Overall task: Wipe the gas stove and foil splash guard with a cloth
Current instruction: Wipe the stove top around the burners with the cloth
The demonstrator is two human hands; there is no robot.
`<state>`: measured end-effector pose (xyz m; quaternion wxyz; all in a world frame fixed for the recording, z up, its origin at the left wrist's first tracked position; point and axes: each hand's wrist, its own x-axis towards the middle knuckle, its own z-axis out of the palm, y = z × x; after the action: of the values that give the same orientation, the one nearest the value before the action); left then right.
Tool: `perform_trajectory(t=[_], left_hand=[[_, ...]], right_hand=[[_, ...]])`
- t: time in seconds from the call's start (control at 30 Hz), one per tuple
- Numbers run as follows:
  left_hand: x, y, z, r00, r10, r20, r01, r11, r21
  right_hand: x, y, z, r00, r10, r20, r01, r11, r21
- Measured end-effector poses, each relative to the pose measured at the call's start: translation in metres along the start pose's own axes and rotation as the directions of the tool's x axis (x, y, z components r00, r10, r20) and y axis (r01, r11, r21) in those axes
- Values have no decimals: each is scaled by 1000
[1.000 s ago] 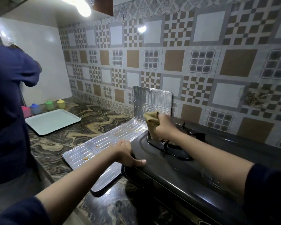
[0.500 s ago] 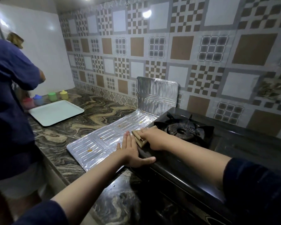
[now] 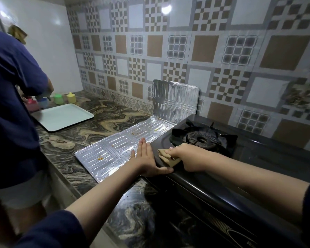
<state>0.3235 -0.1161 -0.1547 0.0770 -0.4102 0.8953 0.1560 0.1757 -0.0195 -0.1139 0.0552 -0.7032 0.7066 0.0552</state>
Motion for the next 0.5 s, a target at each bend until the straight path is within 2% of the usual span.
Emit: perform_trajectory(t=[0.3,0.5], left_hand=[[3,-2,2,1000,7,-10,-7,1000,-25],[4,-1,1,1000,-18,2,18,1000,-15]], right_hand=[[-49,19,8,997,-27,-73,45,965,260],[-60,19,11,996,-55,-69,70,969,239]])
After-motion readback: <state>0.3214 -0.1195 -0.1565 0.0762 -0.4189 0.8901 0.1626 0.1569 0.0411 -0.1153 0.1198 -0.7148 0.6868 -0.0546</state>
